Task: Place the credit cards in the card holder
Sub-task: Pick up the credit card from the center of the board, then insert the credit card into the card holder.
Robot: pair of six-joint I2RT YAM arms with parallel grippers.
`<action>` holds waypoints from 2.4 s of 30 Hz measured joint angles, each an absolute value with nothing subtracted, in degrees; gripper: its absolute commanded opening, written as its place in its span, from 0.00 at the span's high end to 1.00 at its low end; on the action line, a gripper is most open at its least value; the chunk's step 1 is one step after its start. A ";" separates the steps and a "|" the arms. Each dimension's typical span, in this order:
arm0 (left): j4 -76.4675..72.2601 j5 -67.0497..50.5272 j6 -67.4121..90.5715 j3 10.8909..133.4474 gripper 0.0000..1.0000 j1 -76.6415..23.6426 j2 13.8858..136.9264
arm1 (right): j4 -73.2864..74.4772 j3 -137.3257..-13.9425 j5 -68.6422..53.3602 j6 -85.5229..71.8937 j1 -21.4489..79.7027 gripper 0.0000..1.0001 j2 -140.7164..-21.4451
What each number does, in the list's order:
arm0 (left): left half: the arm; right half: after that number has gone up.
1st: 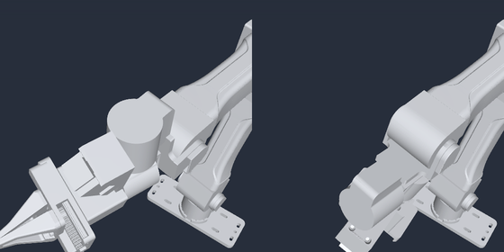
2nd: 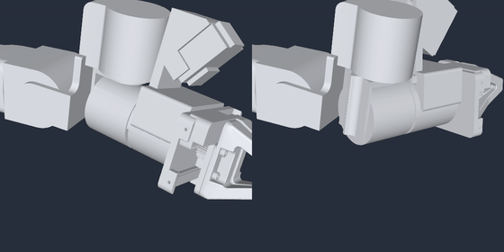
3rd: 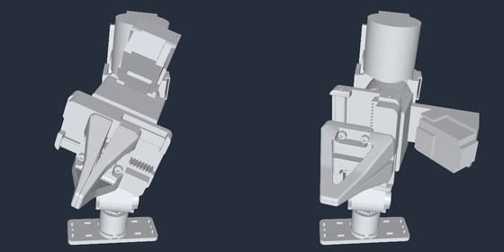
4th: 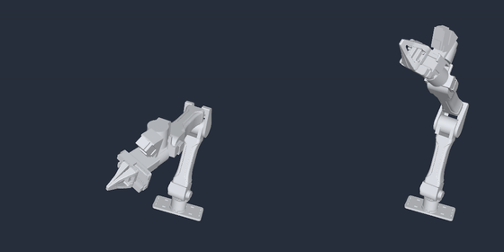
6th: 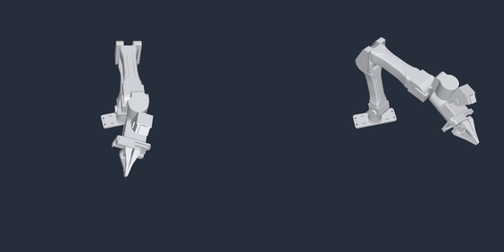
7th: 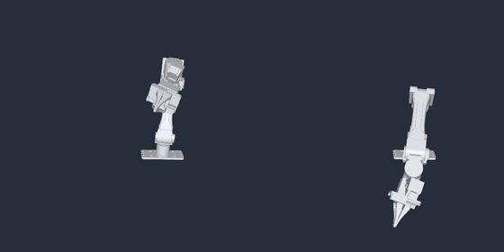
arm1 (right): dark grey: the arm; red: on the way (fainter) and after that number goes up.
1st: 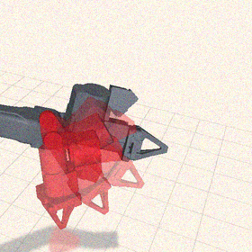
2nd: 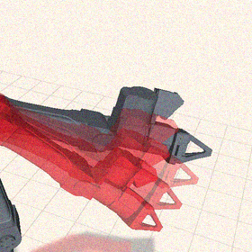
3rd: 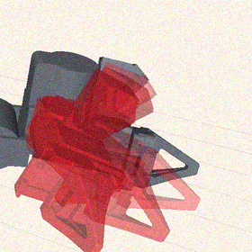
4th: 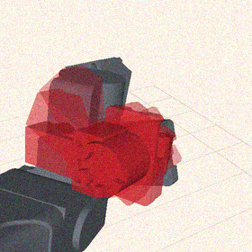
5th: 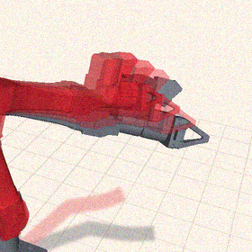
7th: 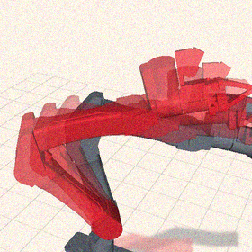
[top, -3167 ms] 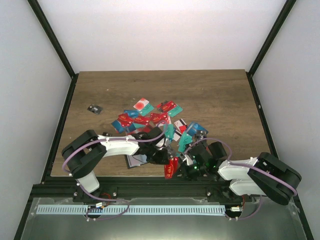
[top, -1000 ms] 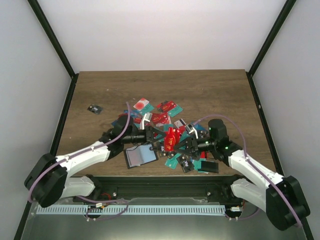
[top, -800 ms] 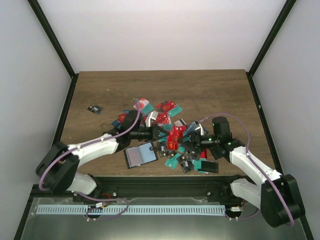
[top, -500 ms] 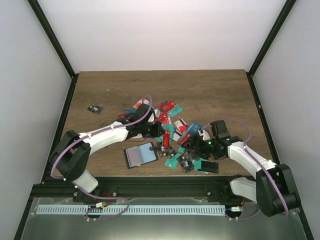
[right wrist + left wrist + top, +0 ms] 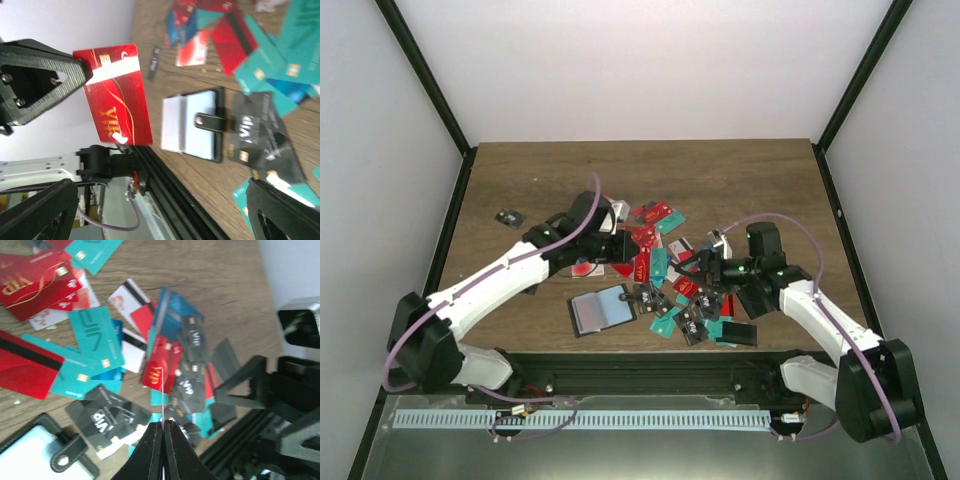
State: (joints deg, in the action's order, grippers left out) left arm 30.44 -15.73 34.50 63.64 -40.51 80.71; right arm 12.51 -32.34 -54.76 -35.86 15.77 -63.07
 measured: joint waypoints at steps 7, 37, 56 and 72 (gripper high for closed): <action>22.72 -24.97 40.69 59.09 0.96 -38.39 71.53 | -0.58 -32.34 -63.57 -41.52 15.75 0.19 -60.34; -3.84 -40.82 56.84 49.41 0.96 -34.85 60.25 | -17.54 -42.61 -72.99 -54.89 23.81 0.73 -63.86; 3.64 -36.95 53.58 45.25 0.40 -34.63 54.59 | -21.21 -43.44 -71.59 -57.89 27.53 0.99 -69.04; 37.85 -14.81 47.72 39.33 0.77 -34.48 52.45 | -8.21 -43.46 -61.80 -44.23 32.80 0.99 -85.27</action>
State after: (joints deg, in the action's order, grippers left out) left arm 37.85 -14.81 47.72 39.33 -34.48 52.45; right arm -8.21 -43.46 -61.80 -44.23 32.80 -85.27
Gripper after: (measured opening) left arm 0.269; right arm 0.024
